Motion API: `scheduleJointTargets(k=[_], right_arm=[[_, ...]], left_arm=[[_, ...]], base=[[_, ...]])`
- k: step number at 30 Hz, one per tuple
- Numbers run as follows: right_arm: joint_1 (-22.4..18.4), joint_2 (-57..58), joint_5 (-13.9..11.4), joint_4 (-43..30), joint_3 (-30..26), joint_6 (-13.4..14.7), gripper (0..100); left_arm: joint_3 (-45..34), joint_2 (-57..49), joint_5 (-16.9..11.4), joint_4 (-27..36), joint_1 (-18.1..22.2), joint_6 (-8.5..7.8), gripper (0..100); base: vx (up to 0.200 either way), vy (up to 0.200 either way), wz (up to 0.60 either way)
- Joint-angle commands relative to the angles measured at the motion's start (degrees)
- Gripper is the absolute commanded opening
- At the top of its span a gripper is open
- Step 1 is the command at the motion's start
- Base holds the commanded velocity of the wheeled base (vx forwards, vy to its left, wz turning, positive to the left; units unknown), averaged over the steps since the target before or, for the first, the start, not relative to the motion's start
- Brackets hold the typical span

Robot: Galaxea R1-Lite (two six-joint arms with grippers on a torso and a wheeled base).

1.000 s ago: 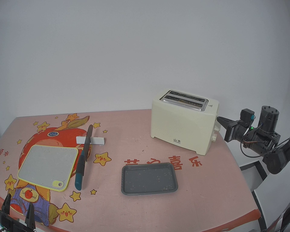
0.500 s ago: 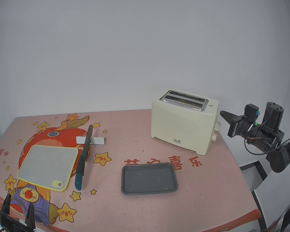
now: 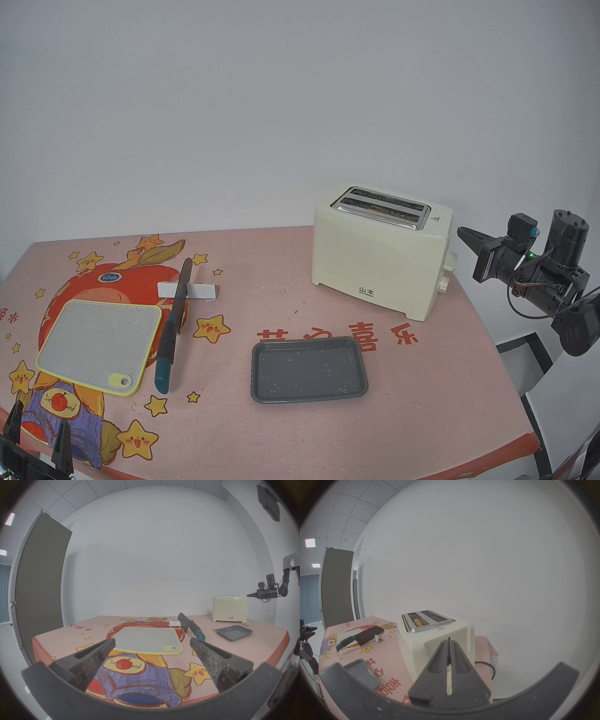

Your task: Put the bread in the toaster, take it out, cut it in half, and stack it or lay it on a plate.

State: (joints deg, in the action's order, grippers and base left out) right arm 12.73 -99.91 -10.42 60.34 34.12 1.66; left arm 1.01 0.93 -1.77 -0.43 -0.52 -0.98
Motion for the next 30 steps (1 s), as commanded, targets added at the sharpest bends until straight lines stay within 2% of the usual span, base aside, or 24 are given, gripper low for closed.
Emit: scheduleJointTargets(k=[1, 16, 30], right_arm=[[0.02, 0.25, -0.04, 0.04, -0.20, 0.01, 0], [-2.44, 1.56, -0.65, 0.04, -1.69, -0.78, 0], [-1.92, 4.82, -0.83, 0.13, -8.46, -0.78, 0]], left_arm=[[-1.01, -0.93, 0.01, -0.01, 0.00, 0.01, 100], [-1.01, -0.93, -0.08, -0.01, 0.00, 0.01, 100], [-1.01, -0.93, 0.01, -0.01, 0.00, 0.01, 100]], base=[[0.000, 0.000, 0.00], [0.000, 0.000, 0.00], [0.000, 0.000, 0.00]])
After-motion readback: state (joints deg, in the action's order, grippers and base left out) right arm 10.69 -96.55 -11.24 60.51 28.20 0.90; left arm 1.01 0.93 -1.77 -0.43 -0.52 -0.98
